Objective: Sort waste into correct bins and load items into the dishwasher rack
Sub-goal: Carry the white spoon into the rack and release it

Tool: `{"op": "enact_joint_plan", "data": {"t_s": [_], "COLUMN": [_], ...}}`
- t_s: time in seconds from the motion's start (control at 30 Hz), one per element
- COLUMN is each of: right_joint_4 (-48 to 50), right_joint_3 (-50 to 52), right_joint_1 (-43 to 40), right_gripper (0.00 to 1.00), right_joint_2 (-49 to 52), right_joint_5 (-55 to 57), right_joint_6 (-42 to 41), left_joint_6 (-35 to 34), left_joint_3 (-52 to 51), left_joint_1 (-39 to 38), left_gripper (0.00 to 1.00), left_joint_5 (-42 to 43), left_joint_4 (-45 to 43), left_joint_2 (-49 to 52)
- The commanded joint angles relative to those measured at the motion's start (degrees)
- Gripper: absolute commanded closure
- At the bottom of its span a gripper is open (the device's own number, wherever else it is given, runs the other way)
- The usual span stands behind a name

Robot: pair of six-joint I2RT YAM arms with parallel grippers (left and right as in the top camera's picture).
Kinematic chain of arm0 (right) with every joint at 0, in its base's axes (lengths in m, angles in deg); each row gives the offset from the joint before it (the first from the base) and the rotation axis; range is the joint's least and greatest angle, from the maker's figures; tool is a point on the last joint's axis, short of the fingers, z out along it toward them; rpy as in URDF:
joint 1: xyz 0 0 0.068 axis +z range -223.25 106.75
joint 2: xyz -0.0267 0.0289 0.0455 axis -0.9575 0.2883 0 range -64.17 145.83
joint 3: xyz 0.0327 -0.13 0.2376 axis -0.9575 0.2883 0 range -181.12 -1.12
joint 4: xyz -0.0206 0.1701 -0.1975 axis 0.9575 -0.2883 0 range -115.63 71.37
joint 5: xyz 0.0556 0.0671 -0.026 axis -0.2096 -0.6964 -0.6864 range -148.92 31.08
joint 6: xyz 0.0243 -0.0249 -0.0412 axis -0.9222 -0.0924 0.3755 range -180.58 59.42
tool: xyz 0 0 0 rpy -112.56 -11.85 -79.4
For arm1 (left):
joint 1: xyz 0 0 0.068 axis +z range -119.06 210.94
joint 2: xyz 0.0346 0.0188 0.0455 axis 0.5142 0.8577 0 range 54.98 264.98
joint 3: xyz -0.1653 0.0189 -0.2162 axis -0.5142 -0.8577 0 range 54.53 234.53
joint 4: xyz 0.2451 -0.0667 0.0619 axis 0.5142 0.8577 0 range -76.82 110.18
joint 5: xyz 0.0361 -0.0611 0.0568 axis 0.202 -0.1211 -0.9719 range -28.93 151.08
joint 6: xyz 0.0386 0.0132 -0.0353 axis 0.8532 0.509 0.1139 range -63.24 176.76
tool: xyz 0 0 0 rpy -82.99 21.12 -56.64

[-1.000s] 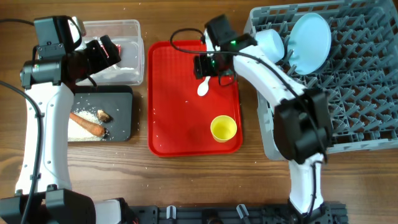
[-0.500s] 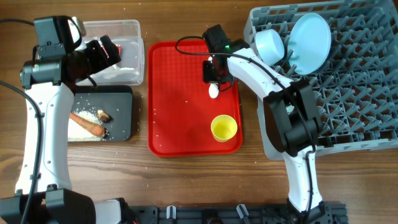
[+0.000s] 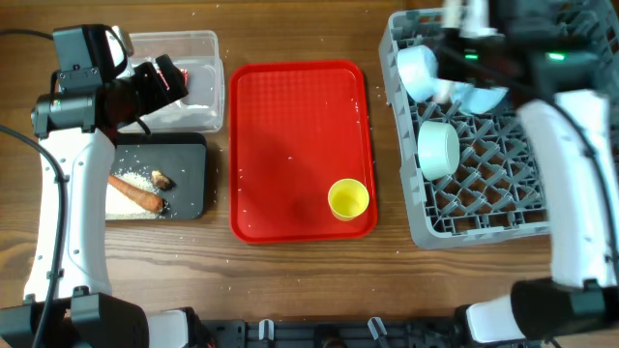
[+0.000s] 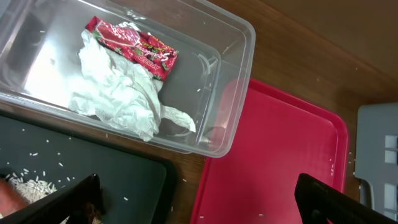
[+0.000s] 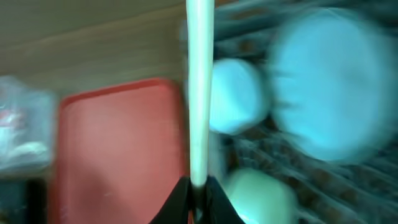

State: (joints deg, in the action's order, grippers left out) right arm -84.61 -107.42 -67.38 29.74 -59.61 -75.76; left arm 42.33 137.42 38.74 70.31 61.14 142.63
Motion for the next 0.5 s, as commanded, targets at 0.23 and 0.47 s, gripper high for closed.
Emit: {"op": "enact_joint_plan", "data": {"t_s": [0.23,0.47], "right_joint_4": [0.1,5.1], "right_joint_3": [16.5,20.7], "right_joint_1": [-15.5,-15.8], "right_gripper": [0.94,0.36], "right_joint_2": [0.5,0.4], "right_joint_5": [14.1,2.6], "right_joint_6": [-7.5,-1.2], "left_joint_6": [0.1,0.1], "left_joint_3": [0.6,0.6], "left_joint_1": [0.3,0.3], "left_gripper": [0.0,0.0], "left_joint_5": [-0.2,-0.2], "left_joint_4": [-0.2,-0.2], "left_joint_2": [0.4,0.4]}}
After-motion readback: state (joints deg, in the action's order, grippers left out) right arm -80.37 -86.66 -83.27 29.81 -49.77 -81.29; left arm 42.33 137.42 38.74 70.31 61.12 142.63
